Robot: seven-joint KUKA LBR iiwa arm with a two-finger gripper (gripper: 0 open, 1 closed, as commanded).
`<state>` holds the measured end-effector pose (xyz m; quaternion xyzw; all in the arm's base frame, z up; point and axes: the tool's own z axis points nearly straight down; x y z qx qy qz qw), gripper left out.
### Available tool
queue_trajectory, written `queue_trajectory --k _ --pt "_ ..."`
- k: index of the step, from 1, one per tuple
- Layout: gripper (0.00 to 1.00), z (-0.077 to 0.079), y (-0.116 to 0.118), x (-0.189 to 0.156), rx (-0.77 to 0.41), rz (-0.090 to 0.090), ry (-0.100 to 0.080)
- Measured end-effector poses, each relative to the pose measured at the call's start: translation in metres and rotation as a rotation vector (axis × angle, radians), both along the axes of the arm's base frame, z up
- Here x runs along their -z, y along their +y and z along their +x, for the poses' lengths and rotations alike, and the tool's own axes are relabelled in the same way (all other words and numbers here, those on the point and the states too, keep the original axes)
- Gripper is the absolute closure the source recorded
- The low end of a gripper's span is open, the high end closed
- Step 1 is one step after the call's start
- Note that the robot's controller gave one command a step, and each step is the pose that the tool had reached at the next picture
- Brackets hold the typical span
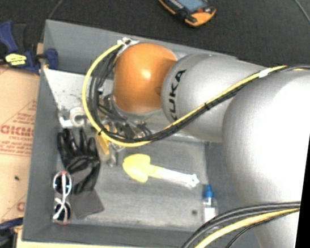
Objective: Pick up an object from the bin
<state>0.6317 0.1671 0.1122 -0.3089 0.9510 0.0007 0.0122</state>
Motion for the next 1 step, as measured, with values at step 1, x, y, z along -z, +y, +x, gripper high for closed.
queue_trajectory --k 1 --pt "0.0 -0.0115 -0.0054 -0.0645 0.039 0.0 0.01"
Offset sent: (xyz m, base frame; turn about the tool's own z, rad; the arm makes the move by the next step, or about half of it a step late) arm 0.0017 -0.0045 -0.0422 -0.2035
